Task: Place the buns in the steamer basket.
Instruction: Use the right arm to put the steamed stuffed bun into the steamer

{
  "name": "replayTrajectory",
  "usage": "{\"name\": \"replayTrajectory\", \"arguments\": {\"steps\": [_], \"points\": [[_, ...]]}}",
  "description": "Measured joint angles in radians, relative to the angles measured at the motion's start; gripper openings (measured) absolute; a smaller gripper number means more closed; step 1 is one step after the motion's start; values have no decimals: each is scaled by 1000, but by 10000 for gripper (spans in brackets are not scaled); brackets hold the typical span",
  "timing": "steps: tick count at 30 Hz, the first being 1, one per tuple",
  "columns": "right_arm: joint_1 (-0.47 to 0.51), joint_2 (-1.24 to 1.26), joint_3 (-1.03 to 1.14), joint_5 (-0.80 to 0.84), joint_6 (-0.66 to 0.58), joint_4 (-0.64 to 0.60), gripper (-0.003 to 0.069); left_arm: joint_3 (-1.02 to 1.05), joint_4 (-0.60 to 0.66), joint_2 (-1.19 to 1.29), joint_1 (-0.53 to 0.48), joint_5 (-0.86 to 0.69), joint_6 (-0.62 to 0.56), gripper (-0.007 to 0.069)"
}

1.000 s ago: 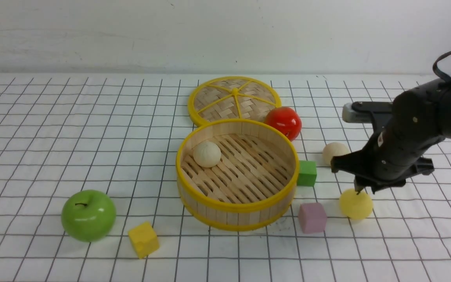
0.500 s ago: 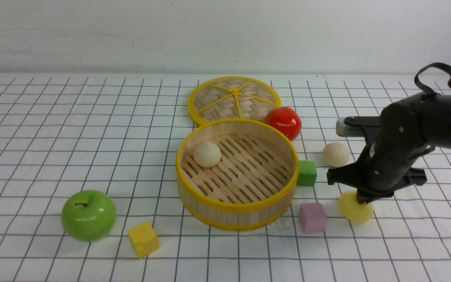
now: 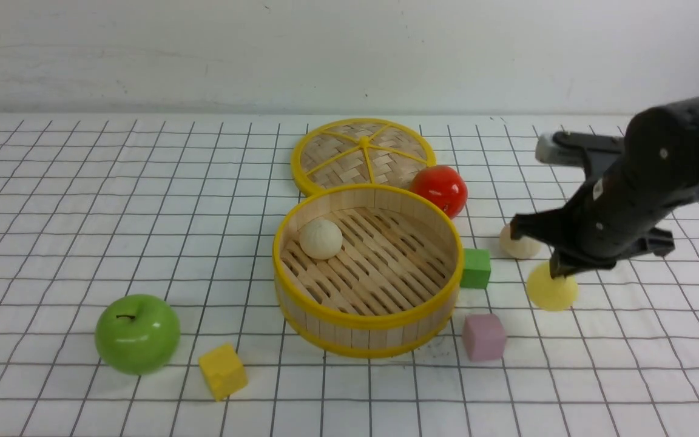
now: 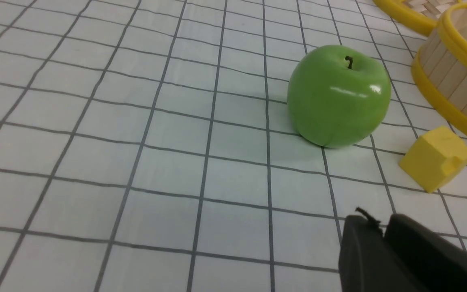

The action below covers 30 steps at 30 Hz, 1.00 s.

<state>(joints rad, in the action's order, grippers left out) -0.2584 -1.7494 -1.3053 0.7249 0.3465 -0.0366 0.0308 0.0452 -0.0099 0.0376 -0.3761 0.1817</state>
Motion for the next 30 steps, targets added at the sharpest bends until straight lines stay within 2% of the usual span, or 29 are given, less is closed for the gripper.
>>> {"name": "replayTrajectory", "arguments": {"steps": [6,12,17,19,23,25,26,27,30], "points": [[-8,25,-78,-30,-165,-248,-3,0,0,0,0,0,0,81],[-78,-56,-111,-129,-475,-606,-3,0,0,0,0,0,0,87],[-127,-196,-111,-202,-654,-770,5,0,0,0,0,0,0,92],[-131,-219,-111,-207,-668,-789,14,0,0,0,0,0,0,92],[-131,-269,-111,-216,-671,-820,80,0,0,0,0,0,0,92],[-131,-269,-111,-219,-671,-826,165,0,0,0,0,0,0,92],[-131,-268,-112,-218,-671,-826,181,0,0,0,0,0,0,92],[-131,-264,-112,-215,-671,-826,250,0,0,0,0,0,0,92],[-123,-237,-123,-184,-676,-800,372,0,0,0,0,0,0,99]]}}
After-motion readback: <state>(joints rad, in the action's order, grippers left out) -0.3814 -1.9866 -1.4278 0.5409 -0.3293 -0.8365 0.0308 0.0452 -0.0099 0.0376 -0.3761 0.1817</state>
